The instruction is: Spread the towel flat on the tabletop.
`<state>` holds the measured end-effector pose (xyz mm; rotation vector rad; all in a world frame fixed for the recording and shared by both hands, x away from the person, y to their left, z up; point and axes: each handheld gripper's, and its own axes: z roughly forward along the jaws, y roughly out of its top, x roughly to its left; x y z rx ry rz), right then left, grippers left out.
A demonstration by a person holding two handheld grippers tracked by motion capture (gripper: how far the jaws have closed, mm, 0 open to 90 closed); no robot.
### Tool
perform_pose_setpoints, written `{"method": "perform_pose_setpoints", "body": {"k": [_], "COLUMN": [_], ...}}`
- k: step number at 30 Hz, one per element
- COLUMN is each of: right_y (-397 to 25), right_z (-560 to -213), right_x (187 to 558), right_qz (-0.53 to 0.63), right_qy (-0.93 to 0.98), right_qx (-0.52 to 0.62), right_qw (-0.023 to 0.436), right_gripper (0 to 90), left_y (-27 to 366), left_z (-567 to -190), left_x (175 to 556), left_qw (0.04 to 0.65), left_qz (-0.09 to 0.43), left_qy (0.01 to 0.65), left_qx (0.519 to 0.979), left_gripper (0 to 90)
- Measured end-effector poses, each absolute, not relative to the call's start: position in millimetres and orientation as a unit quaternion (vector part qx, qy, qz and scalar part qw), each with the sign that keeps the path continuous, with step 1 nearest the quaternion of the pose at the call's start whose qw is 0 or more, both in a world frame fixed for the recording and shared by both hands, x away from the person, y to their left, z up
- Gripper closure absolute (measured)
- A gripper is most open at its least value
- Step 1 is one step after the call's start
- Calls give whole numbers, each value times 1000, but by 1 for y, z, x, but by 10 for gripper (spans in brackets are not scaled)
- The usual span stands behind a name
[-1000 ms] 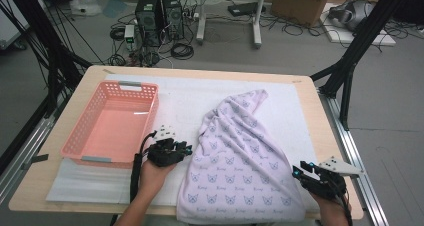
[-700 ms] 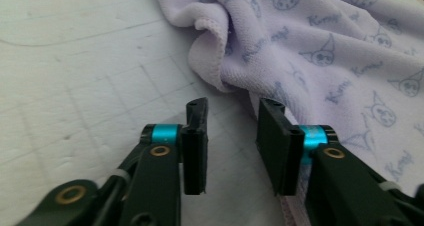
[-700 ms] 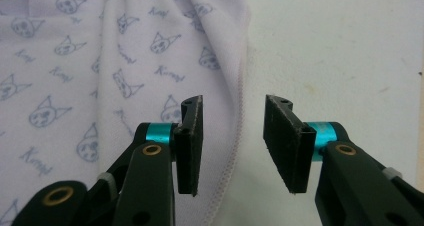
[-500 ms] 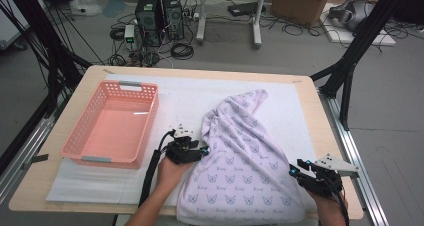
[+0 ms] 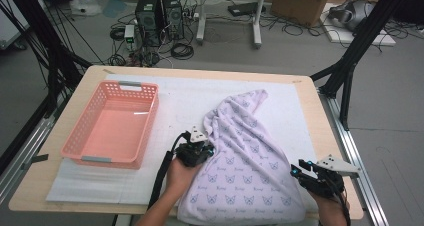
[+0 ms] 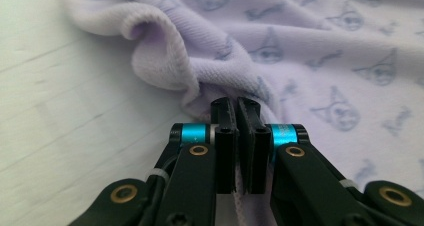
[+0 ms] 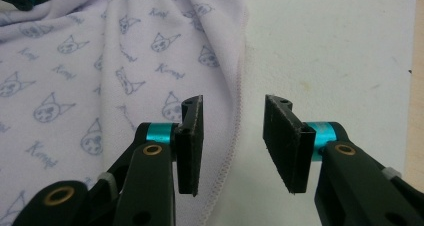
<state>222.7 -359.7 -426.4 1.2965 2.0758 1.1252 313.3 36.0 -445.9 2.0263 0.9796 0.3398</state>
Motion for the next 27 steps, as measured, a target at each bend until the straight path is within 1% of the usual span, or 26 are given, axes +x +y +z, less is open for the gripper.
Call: {"method": "perform_pose_setpoints", "body": {"k": [3, 5, 8, 10, 11, 12, 15, 16, 17, 18, 19, 20, 21, 22, 23, 25, 26, 27], "right_y": [-359, -358, -355, -351, -349, -347, -339, -335, -332, -330, -330, -332, -336, -342, -348, -367, -370, -371], "right_z": [-427, -429, -431, -433, -434, -435, -439, -442, -445, -447, -449, -449, -447, -447, -447, -447, -447, -447], "right_x": [224, 225, 229, 236, 240, 244, 261, 266, 272, 276, 279, 279, 278, 277, 275, 268, 265, 263], "right_qz": [406, 405, 403, 399, 395, 392, 378, 372, 363, 359, 361, 358, 340, 324, 318, 325, 328, 334], "right_qy": [752, 753, 753, 754, 755, 756, 760, 763, 767, 770, 770, 766, 765, 758, 752, 731, 729, 731], "right_qx": [471, 471, 474, 475, 475, 476, 482, 483, 483, 483, 483, 486, 492, 503, 514, 544, 546, 542], "right_qw": [220, 219, 214, 215, 219, 220, 215, 216, 218, 214, 209, 219, 241, 258, 263, 254, 252, 245], "right_gripper": [594, 594, 582, 570, 561, 557, 568, 589, 640, 729, 804, 848, 857, 859, 858, 846, 823, 780], "left_y": [56, 73, 97, 104, 105, 106, 106, 106, 106, 105, 104, 103, 101, 99, 95, 90, 87, 84], "left_z": [-445, -444, -445, -447, -448, -448, -451, -451, -452, -452, -452, -451, -452, -452, -452, -452, -452, -452], "left_x": [312, 311, 307, 304, 302, 301, 302, 303, 304, 305, 305, 306, 306, 305, 305, 303, 302, 300], "left_qw": [415, 413, 416, 427, 424, 425, 427, 429, 431, 434, 440, 442, 445, 446, 445, 440, 436, 426], "left_qz": [156, 169, 173, 159, 166, 164, 157, 154, 149, 146, 139, 134, 130, 125, 120, 124, 127, 141], "left_qy": [405, 425, 449, 454, 456, 457, 462, 463, 464, 462, 458, 454, 450, 448, 441, 428, 420, 412], "left_qx": [800, 787, 771, 765, 764, 764, 762, 760, 759, 759, 760, 762, 763, 765, 770, 779, 785, 793], "left_gripper": [862, 864, 861, 833, 769, 684, 537, 520, 503, 484, 484, 482, 477, 477, 477, 457, 472, 519]}}
